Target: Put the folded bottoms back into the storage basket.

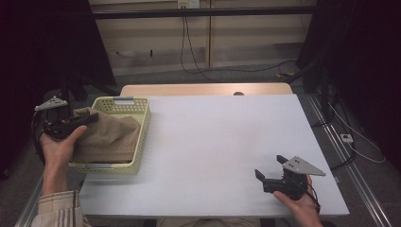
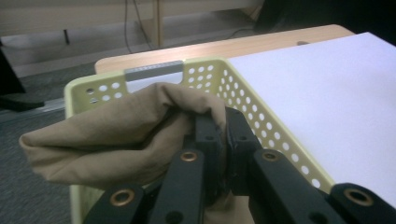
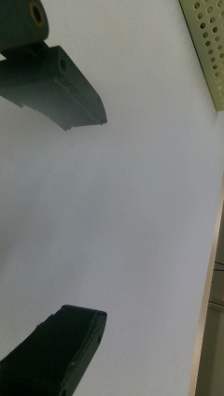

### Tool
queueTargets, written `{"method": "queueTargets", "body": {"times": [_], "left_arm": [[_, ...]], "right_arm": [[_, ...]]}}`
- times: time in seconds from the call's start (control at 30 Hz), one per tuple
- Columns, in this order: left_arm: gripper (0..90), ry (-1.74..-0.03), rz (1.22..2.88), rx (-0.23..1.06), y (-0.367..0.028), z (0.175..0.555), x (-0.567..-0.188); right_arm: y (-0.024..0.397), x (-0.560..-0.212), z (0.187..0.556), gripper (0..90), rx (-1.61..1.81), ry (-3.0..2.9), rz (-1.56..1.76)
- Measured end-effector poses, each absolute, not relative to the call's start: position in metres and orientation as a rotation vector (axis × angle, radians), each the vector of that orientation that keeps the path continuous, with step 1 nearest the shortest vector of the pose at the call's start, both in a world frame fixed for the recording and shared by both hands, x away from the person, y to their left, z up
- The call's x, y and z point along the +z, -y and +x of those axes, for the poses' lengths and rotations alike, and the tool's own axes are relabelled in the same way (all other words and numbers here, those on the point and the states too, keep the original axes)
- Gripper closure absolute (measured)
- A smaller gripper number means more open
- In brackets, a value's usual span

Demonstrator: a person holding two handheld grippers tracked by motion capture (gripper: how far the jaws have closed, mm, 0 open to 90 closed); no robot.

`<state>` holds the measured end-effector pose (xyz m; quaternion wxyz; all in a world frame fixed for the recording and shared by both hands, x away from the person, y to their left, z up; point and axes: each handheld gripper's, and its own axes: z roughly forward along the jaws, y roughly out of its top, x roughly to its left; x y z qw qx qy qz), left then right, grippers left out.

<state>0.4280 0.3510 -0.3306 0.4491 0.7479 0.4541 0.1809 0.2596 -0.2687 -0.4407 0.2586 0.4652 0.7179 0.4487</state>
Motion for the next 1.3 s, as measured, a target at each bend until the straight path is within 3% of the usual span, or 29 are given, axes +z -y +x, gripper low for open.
{"method": "queueTargets", "body": {"times": [0.3,0.57,1.3], "left_arm": [[86.3,-1.191,1.882,0.488,-0.352,0.439,-0.339],[86.4,-1.205,1.824,0.439,-0.355,0.45,-0.347],[86.5,-1.375,1.925,0.469,-0.369,0.457,-0.365]], "right_arm": [[0.268,-0.441,0.26,5.8,1.217,-1.947,1.261],[0.266,-0.441,0.26,5.7,1.216,-1.952,1.255],[0.267,-0.441,0.261,5.7,1.219,-1.949,1.262]]}}
